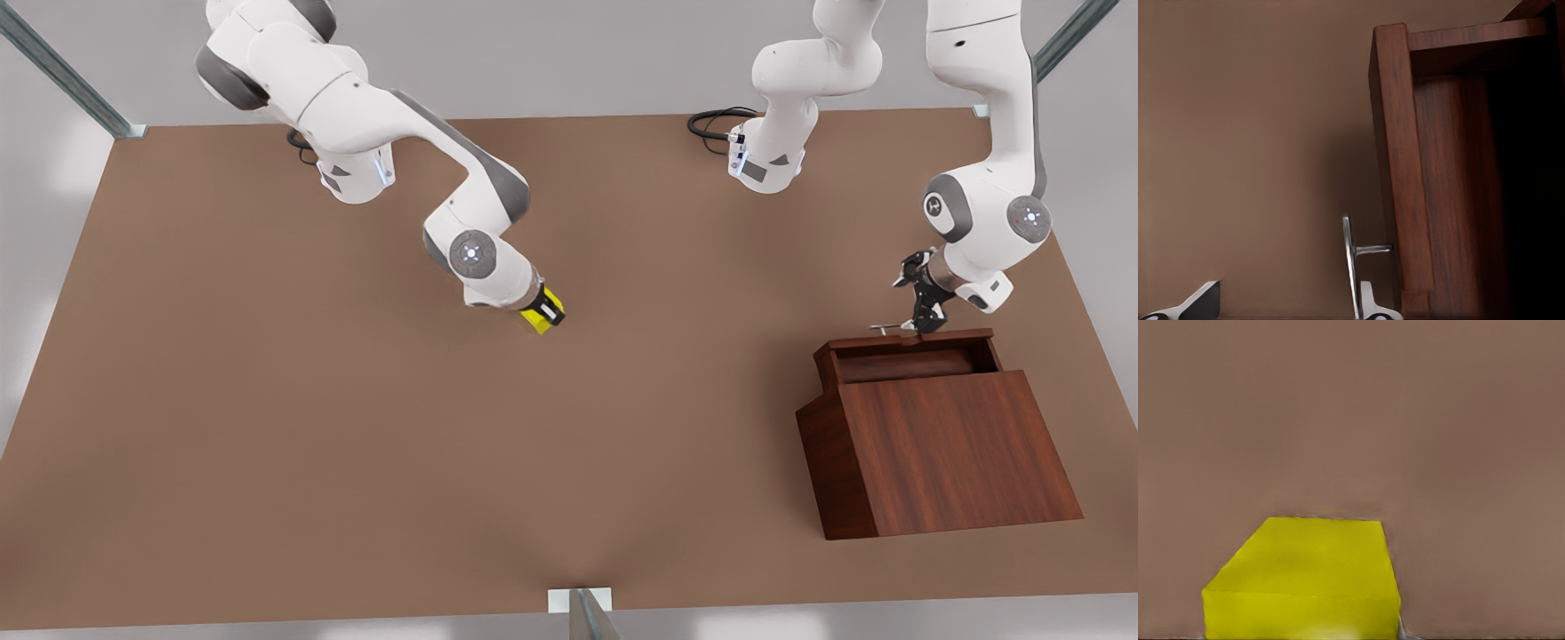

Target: Open the drawer with left arm, place the square in the middle with right arm, and place the square in the drawer with left arm

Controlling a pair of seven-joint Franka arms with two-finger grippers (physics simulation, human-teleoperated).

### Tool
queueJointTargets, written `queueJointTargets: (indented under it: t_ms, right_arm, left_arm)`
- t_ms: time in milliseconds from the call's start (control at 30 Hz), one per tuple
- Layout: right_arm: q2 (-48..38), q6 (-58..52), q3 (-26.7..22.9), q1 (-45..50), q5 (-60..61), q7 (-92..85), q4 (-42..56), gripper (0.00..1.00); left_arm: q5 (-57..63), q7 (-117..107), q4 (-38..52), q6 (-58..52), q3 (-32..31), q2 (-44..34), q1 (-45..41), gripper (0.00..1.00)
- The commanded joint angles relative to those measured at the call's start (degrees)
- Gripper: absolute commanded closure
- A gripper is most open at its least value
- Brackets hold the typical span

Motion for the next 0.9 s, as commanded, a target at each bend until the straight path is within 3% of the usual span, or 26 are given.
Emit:
queueJointTargets:
  t_ms: [0, 67, 167, 233, 333, 567, 800, 867]
  right_arm:
    - [0.4, -0.1, -0.2, 0.6, -0.3, 0.2, 0.6, 0.33]
    - [6.3, -0.3, -5.6, 10.7, -5.2, 2.5, 9.4, 0.31]
    - [10.8, -0.3, -6.0, 15.8, -8.8, 4.7, 15.4, 0.31]
    - [12.2, 0.6, -10.0, 21.2, -12.3, 15.6, 15.4, 0.31]
    - [14.8, 0.0, -10.1, 23.0, -12.3, 22.2, 16.4, 0.31]
    - [27.0, 1.8, -12.5, 29.6, -12.7, 33.1, 31.0, 0.3]
    - [29.4, 4.1, -12.4, 29.7, -12.9, 38.1, 32.3, 0.28]
    - [29.5, 4.1, -12.5, 30.9, -13.9, 37.9, 32.1, 0.0]
  left_arm:
    - [0.2, 0.0, 0.0, 0.0, 0.0, 0.0, 0.3, 0.0]
    - [0.2, 0.0, 0.1, 0.2, 0.0, 0.3, 0.4, 0.0]
    - [0.2, -0.1, 0.0, 0.1, 0.0, 0.4, 0.4, 0.0]
    - [0.2, -0.1, 0.0, -0.5, 0.0, 0.2, 0.4, 0.0]
    - [0.2, -0.1, 0.0, -2.5, 0.0, -0.2, 0.4, 0.0]
    - [0.2, -0.1, 0.0, -6.9, 0.0, -2.0, 0.4, 0.0]
    - [0.2, -0.1, 0.0, -6.5, 0.0, -1.6, 0.3, 0.0]
    - [0.2, -0.1, 0.0, -6.4, -0.1, -1.4, 0.4, 0.0]
